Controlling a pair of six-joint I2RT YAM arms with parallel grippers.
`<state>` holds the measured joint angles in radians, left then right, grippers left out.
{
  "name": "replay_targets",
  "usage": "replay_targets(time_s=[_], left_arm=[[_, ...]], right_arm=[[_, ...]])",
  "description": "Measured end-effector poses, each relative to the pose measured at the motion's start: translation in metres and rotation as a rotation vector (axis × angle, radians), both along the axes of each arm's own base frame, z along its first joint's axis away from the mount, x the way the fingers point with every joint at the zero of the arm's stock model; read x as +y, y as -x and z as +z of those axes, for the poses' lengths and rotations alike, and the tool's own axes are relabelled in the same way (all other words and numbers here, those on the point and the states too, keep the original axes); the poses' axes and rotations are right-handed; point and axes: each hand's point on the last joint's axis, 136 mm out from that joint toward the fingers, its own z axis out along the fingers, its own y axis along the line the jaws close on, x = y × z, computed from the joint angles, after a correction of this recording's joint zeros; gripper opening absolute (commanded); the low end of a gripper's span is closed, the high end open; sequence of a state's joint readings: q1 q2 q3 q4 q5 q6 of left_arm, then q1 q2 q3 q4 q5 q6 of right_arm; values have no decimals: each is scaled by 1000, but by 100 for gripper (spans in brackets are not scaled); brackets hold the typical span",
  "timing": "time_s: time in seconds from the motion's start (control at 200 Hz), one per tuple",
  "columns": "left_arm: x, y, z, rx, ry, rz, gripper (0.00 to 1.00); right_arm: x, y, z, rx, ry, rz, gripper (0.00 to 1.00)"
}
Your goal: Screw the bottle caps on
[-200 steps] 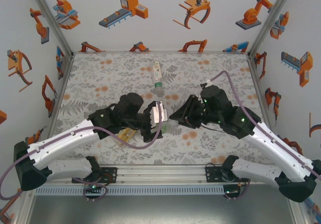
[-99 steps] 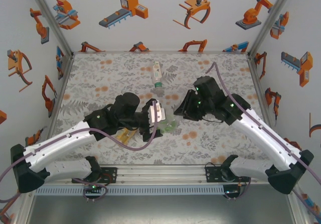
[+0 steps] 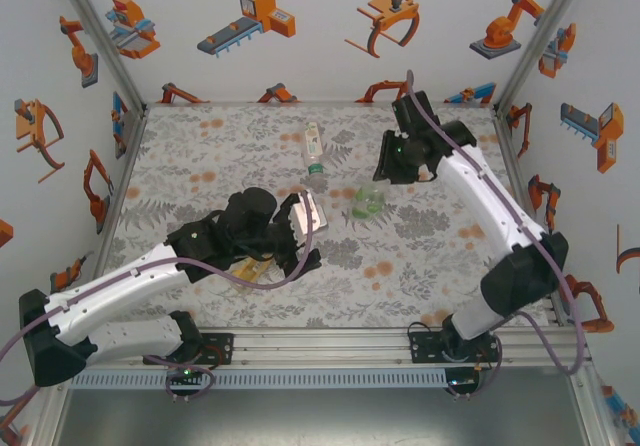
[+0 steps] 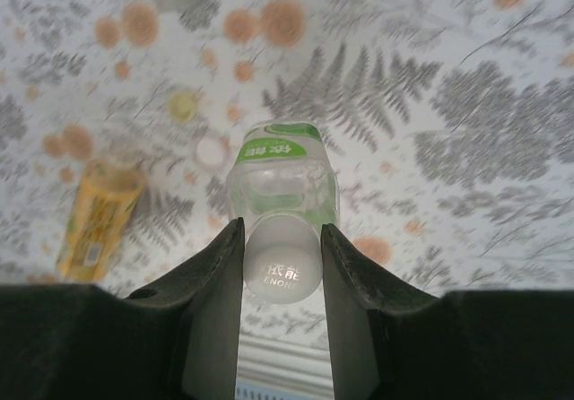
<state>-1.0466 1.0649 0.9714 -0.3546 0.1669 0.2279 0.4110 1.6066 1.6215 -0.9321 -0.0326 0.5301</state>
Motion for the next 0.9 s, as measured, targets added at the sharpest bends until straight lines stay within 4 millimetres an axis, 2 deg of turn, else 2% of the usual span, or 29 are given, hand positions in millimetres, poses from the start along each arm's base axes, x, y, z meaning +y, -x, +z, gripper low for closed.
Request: replay_targets(time_s=[0.235,0.506,0.696,0.816,0.881,0.901], left_arm=[[12,-13,-13,39,-29,133,80],[28,-20,-29,72,-36,238,80],[32,-24,-36,89,-40,280,80],[31,-25,-40,104,-44,289,80],[30,-26,-43,112,-48,293,80],[30,-26,-44,114,-49,294,80]], right_arm=[[-20,-74,-13,-31,109,-1,0],[-27,-134,-23,-78,216,35,0],[-28,-160,-35,-82,254,58,0],[-32,-163,-46,-57,262,57,0],[-32,-164,-45,-61,258,55,0],[-33,-164,-45,-59,258,55,5]])
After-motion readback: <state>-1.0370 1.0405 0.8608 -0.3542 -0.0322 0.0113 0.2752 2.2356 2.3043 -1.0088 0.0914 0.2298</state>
